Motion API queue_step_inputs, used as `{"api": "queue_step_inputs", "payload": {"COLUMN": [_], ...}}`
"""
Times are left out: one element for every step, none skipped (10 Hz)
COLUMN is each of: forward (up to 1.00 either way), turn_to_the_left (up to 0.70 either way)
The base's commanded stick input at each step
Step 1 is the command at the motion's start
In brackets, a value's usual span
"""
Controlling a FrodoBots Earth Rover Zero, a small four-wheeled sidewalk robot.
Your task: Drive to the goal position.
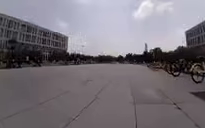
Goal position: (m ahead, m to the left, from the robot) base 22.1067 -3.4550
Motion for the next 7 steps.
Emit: {"api": "queue_step_inputs", "payload": {"forward": [0.7,0.7,0.7,0.7,0.7,0.7,0.7], "turn_to_the_left": [0.0,0.0,0.0,0.0,0.0,0.0,0.0]}}
